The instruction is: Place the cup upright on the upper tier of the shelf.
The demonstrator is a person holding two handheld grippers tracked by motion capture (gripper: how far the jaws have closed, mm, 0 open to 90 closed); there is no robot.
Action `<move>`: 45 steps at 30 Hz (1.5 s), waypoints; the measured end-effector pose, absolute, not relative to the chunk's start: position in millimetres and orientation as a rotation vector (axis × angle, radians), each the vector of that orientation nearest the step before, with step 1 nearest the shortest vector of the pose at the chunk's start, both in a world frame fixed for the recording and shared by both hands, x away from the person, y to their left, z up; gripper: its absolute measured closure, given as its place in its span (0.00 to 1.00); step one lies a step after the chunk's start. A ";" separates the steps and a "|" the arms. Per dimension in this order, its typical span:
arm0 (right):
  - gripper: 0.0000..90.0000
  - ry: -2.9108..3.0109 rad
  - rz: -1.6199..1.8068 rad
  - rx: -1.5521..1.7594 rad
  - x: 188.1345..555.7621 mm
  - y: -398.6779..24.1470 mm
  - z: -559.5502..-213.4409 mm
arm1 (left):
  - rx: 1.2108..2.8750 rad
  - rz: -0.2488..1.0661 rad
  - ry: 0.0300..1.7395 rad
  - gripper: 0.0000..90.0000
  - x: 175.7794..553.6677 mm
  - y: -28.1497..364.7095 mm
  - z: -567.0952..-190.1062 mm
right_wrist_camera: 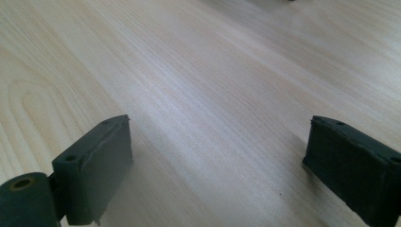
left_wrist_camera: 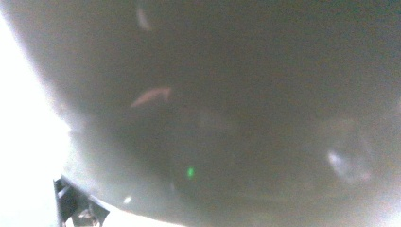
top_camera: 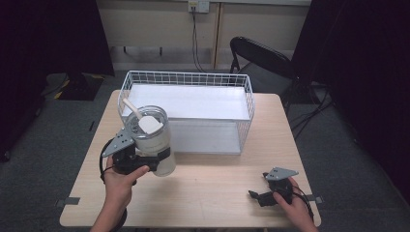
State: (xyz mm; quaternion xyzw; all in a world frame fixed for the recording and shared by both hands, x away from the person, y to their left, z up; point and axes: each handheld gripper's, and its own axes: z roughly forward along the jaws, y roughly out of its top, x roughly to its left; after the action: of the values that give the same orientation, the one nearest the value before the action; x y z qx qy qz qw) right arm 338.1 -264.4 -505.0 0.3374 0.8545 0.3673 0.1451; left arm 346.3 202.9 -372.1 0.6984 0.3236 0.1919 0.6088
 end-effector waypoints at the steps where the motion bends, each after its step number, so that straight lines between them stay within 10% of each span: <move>1: 0.09 2.462 1.058 0.972 338.1 -264.4 -505.0 | 1.616 0.440 0.749 0.11 346.8 202.7 -370.4; 45: 0.08 2.462 1.059 0.973 338.1 -264.4 -505.0 | 1.656 0.394 0.753 0.11 352.9 201.9 -319.8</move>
State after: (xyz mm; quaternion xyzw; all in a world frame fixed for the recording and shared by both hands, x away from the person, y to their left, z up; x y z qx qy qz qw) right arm 338.1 -264.4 -505.0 0.3375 0.8544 0.3676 0.1447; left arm 352.9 201.9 -319.8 0.7134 0.3245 0.1698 0.5974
